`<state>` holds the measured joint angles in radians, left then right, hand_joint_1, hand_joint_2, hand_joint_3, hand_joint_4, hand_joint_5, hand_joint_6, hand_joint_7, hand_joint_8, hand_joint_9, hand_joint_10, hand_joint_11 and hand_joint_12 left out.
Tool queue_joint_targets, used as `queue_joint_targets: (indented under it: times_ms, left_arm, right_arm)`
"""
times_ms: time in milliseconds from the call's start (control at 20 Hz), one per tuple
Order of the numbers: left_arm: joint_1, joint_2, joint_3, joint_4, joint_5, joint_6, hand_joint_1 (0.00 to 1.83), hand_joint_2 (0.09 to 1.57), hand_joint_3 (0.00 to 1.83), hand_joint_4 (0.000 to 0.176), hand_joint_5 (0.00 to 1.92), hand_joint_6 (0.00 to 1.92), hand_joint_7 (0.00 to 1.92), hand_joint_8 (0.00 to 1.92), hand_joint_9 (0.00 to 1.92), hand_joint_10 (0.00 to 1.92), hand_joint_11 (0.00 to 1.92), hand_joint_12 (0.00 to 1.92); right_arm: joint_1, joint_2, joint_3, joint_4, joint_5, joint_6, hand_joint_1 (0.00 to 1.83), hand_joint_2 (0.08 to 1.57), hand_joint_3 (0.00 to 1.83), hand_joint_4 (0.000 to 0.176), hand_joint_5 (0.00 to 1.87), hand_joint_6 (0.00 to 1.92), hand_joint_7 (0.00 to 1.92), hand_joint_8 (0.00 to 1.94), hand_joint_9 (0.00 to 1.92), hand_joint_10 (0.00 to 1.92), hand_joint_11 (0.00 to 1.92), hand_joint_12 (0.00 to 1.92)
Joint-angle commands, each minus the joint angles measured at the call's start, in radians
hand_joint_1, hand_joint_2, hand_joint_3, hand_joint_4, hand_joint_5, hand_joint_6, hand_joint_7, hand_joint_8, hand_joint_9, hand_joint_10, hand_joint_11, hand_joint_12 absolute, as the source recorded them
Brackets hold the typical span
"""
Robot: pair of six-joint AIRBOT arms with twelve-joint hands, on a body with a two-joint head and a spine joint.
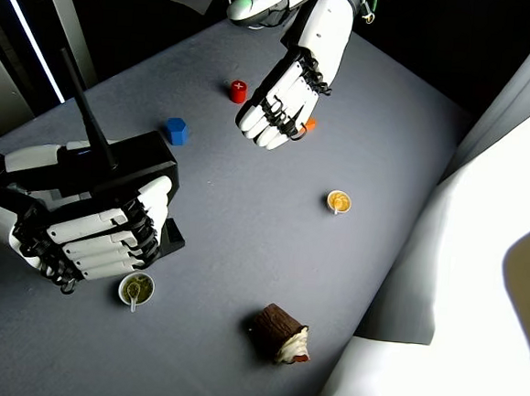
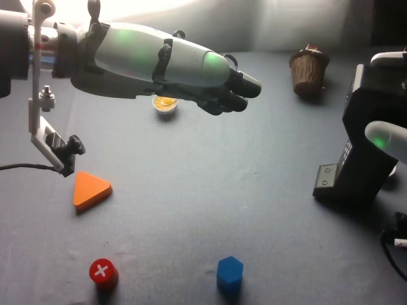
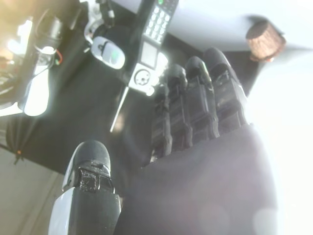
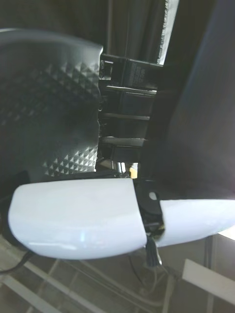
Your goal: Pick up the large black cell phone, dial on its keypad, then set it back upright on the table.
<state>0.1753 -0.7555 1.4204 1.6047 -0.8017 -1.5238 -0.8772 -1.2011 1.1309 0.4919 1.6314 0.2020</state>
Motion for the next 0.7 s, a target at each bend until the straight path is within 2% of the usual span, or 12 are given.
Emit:
queue_joint_targets:
  times_ms: [0,50,150,400,600,650]
  left_arm:
    - [-0.027,0.007,-0.004,-0.081,-0.026,-0.011,0.03,1.20,0.00,0.046,0.27,0.00,0.34,0.00,0.25,0.01,0.00,0.62]
    - [-0.027,0.007,-0.004,-0.081,-0.026,-0.012,0.00,1.21,0.00,0.049,0.26,0.00,0.33,0.00,0.24,0.00,0.00,0.61]
    - [-0.027,0.007,-0.004,-0.081,-0.026,-0.012,0.01,1.21,0.00,0.050,0.26,0.00,0.32,0.00,0.23,0.00,0.00,0.60]
    - [-0.029,0.007,-0.005,-0.081,-0.026,-0.012,0.00,1.21,0.00,0.048,0.25,0.00,0.30,0.00,0.22,0.00,0.00,0.57]
    - [-0.029,0.008,-0.004,-0.081,-0.026,-0.014,0.01,1.21,0.00,0.047,0.25,0.00,0.31,0.00,0.23,0.00,0.00,0.59]
    - [-0.029,0.009,-0.004,-0.081,-0.026,-0.016,0.00,1.22,0.00,0.049,0.25,0.00,0.30,0.00,0.22,0.00,0.00,0.58]
  right_arm:
    - [-0.001,0.007,0.005,-0.025,0.131,0.018,1.48,1.12,0.00,0.000,0.98,0.84,0.88,1.00,0.84,1.23,0.82,1.61]
    - [-0.001,0.007,0.005,-0.025,0.131,0.018,1.49,1.11,0.00,0.000,1.00,0.81,0.91,0.95,0.87,1.19,0.82,1.61]
    - [-0.002,0.007,0.005,-0.025,0.131,0.018,1.48,1.13,0.00,0.000,0.97,0.88,0.89,0.97,0.85,1.22,0.80,1.63]
    - [-0.003,0.006,0.004,-0.025,0.131,0.018,1.48,1.13,0.00,0.000,0.96,0.87,0.87,1.00,0.83,1.25,0.83,1.61]
    - [-0.003,0.006,0.005,-0.025,0.131,0.018,1.49,1.11,0.00,0.000,0.99,0.81,0.94,0.93,0.86,1.20,0.85,1.58]
    - [-0.003,0.006,0.006,-0.025,0.131,0.018,1.49,1.10,0.00,0.000,0.95,0.86,0.96,0.89,0.89,1.16,0.87,1.55]
